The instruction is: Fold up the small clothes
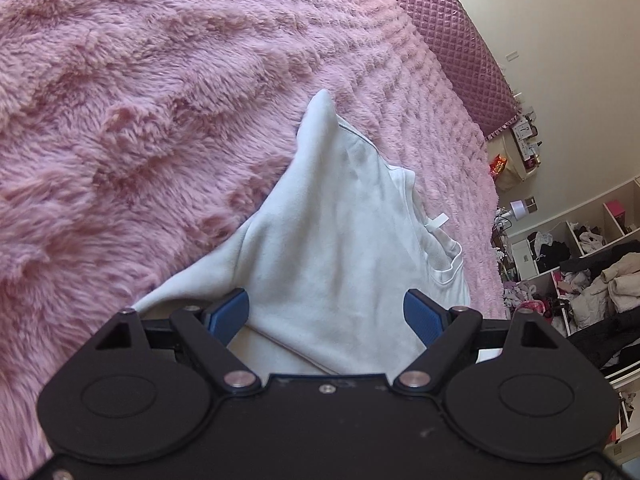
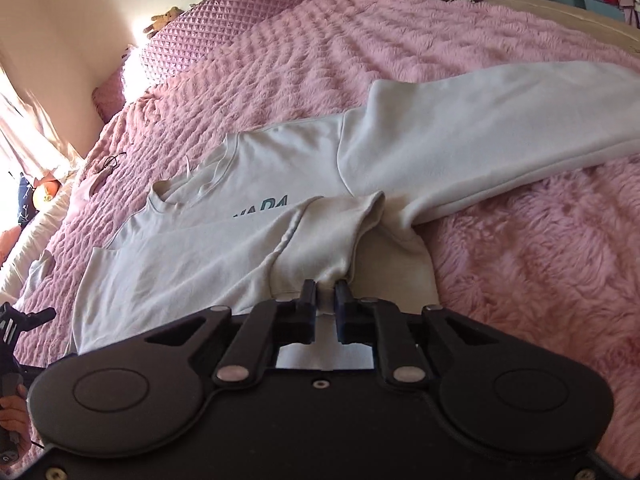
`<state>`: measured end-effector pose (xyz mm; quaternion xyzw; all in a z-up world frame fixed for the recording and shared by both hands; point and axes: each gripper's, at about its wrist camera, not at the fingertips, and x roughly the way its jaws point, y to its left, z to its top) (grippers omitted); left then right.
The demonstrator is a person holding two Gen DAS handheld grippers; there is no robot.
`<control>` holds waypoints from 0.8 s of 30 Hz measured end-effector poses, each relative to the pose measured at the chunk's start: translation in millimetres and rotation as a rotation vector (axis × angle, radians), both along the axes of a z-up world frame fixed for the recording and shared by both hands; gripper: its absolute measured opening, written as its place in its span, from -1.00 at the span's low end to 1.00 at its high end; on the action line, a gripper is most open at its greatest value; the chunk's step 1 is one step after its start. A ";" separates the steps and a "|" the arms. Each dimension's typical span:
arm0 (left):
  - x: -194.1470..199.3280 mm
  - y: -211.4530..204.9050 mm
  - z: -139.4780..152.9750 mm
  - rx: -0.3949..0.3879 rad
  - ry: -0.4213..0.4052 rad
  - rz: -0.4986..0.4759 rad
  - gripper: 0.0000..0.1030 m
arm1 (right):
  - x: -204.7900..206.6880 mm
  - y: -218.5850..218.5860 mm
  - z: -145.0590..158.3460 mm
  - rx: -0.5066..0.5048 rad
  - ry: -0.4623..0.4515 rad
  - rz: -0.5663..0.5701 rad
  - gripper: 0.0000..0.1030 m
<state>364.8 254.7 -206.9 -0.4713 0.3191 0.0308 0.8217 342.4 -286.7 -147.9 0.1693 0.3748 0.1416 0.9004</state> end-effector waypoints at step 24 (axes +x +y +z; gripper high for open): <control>26.1 -10.5 -3.5 0.116 0.061 -0.087 0.84 | 4.9 16.6 -10.0 -0.069 0.058 0.019 -0.61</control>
